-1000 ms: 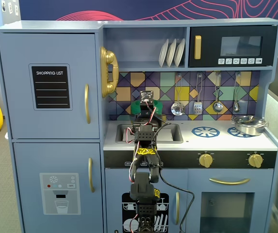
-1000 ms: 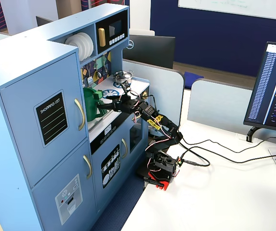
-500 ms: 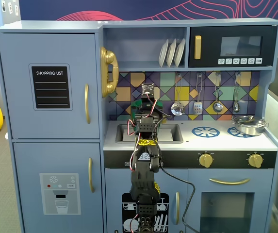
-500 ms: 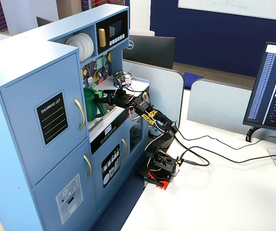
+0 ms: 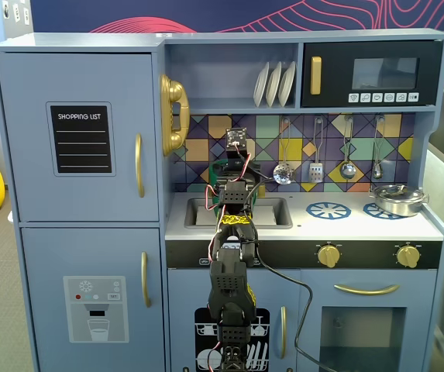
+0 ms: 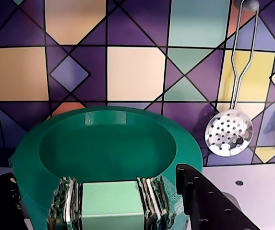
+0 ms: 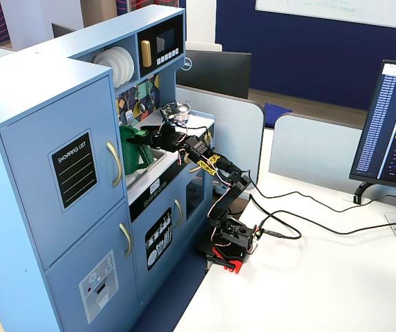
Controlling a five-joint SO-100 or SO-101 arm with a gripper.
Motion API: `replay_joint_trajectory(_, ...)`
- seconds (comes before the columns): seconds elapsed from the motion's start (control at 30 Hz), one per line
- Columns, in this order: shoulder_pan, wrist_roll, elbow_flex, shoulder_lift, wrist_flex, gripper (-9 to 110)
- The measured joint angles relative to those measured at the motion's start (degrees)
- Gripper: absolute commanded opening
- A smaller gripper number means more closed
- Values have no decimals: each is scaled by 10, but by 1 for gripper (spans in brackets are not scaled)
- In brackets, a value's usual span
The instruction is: Take off the lid from the green recipient and place it on the counter
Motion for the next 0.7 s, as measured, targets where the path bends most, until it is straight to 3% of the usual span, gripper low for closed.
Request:
replay_joint_trajectory(0.5, 1, 0, 0, 0, 23, 29)
replay_joint_trajectory(0.7, -4, -8, 0, 0, 34, 17)
